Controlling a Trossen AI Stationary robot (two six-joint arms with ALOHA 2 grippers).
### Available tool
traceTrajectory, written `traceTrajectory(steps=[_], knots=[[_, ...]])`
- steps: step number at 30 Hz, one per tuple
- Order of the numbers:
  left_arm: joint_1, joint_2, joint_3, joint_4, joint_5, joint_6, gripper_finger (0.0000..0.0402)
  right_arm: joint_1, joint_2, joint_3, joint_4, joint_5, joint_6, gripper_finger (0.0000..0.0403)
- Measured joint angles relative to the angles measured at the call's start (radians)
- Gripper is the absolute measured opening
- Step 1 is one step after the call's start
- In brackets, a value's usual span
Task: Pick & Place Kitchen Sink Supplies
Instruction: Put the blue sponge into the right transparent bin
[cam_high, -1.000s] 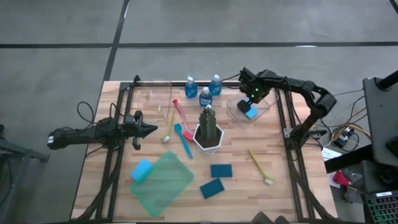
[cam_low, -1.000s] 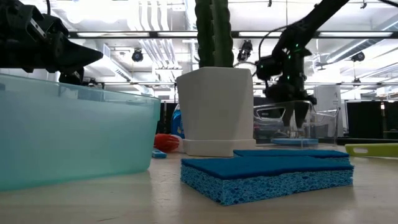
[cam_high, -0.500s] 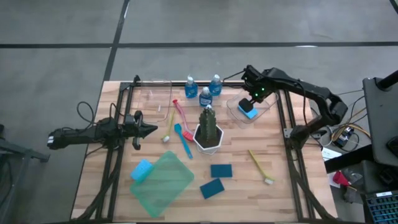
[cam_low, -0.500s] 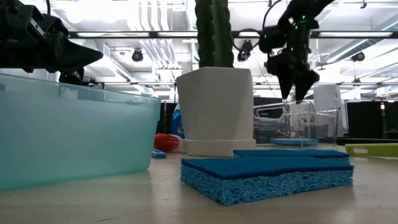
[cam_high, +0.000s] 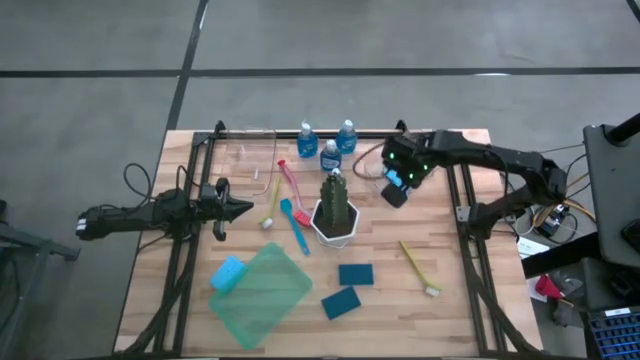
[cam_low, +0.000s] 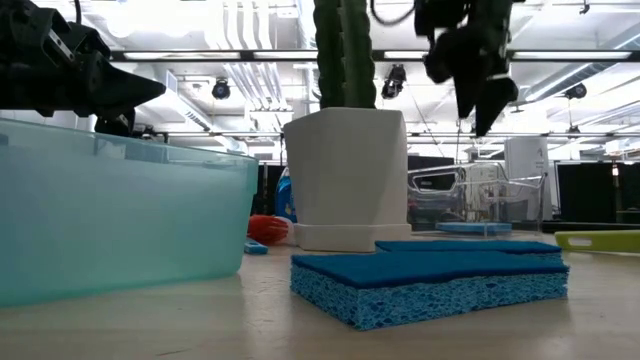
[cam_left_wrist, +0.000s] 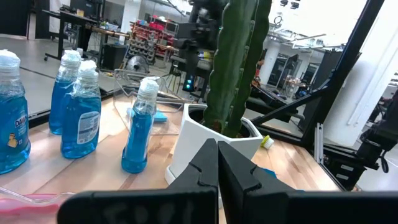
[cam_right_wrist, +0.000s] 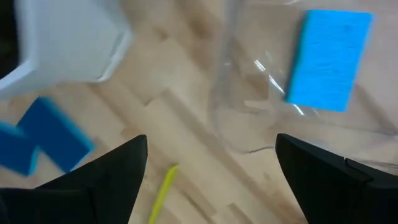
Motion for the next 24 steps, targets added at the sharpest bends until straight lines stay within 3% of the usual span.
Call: traceTrajectory(steps=[12, 20, 24], knots=[[0.000, 0.000, 0.000, 0.000, 0.000, 0.000, 0.0000, 0.385, -0.020, -0.010, 0.128, 0.019, 0.035, 0.0347], [0.000, 0.000, 0.000, 0.000, 0.000, 0.000, 0.0000, 0.626, -0.001, -0.019, 0.242, 0.173, 0.146, 0.0347], [0.000, 0.000, 0.000, 0.000, 0.000, 0.000, 0.0000, 0.684, 0.052, -0.022, 0.271, 0.202, 0.179, 0.0347]])
